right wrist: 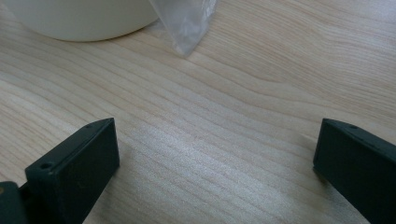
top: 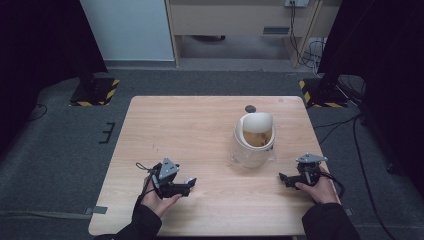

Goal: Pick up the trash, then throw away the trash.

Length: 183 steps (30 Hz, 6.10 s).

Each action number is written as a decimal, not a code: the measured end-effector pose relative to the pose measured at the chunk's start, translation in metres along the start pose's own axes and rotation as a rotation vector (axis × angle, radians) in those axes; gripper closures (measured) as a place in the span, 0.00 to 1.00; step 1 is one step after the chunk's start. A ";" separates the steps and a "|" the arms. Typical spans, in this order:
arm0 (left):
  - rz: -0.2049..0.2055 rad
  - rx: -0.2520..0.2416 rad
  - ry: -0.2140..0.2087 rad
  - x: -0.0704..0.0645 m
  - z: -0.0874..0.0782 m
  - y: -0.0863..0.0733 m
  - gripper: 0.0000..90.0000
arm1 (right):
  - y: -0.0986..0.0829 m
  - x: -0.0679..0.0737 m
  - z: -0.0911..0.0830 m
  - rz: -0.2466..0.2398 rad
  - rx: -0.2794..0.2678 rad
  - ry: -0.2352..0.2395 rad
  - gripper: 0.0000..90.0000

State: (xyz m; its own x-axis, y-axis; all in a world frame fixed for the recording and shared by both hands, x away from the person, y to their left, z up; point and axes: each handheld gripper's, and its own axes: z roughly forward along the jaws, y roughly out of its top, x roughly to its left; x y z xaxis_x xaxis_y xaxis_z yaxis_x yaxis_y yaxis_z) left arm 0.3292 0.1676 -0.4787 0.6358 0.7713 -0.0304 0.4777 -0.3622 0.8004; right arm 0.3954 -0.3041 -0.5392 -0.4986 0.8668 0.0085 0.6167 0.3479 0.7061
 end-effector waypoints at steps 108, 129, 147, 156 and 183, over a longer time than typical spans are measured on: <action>0.031 -0.382 -0.163 -0.045 -0.043 0.075 0.74 | 0.001 0.001 0.001 -0.021 0.001 0.020 0.01; 0.072 -0.427 -0.225 -0.073 -0.005 0.125 0.73 | 0.001 0.001 0.001 -0.020 0.001 0.021 0.01; 0.069 -0.417 -0.239 -0.082 0.034 0.147 0.73 | 0.001 0.002 0.001 -0.020 0.002 0.020 0.01; 0.075 -0.384 -0.237 -0.090 0.059 0.148 0.73 | 0.001 0.002 0.001 -0.021 0.002 0.021 0.01; 0.077 -0.298 -0.212 -0.096 0.101 0.147 0.73 | 0.001 0.002 0.001 -0.024 0.002 0.025 0.01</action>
State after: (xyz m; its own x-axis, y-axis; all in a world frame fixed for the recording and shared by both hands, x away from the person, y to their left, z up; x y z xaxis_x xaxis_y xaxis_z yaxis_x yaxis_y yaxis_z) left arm 0.3994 -0.0129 -0.4184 0.7894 0.6108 -0.0615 0.2458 -0.2227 0.9434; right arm 0.3956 -0.3014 -0.5391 -0.5283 0.8490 0.0088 0.6055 0.3694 0.7049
